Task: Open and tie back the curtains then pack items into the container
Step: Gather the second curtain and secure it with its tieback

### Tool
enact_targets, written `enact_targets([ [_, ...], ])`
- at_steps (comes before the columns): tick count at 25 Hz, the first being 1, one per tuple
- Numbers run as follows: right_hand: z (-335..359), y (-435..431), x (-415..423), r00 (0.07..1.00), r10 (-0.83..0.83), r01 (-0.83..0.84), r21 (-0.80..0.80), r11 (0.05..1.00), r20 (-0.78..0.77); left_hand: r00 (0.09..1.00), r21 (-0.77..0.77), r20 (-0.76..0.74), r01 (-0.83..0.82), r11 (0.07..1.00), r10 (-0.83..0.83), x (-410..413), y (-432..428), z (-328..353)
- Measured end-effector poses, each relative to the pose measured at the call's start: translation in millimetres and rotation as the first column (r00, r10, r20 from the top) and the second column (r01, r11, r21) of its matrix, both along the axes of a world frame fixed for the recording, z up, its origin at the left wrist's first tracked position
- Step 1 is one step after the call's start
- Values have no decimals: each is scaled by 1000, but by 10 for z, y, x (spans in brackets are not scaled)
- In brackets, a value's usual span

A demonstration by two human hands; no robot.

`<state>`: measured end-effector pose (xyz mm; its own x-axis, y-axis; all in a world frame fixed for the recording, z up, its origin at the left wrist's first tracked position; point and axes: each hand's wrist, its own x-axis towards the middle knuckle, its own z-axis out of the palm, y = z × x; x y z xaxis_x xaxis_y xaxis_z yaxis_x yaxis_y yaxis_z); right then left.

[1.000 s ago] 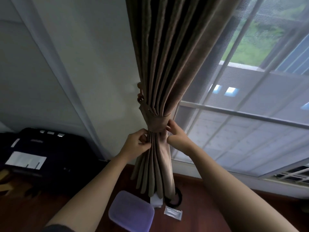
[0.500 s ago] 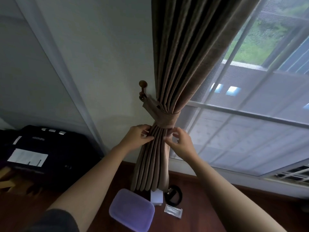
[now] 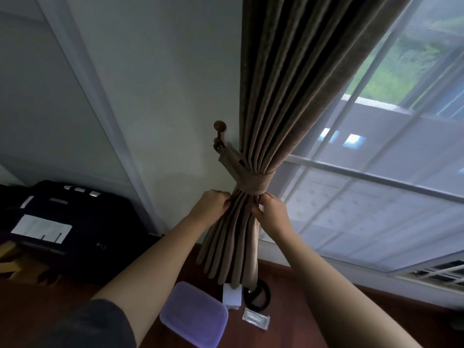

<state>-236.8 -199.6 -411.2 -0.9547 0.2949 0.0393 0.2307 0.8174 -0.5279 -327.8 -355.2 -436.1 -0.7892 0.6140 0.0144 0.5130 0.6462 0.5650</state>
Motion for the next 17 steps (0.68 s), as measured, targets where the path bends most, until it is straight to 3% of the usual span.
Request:
enact_targets([
  [6,58,63,60,995,82,-83,28,996,54,993,-92,26,-110,990,113,165,136,27],
  [10,46,146,85,994,89,-92,55,994,57,977,-7,87,-197,980,197,202,177,30],
  [17,-234,272,116,991,97,-91,72,993,-95,923,111,241,-333,936,300,286,48,-497],
])
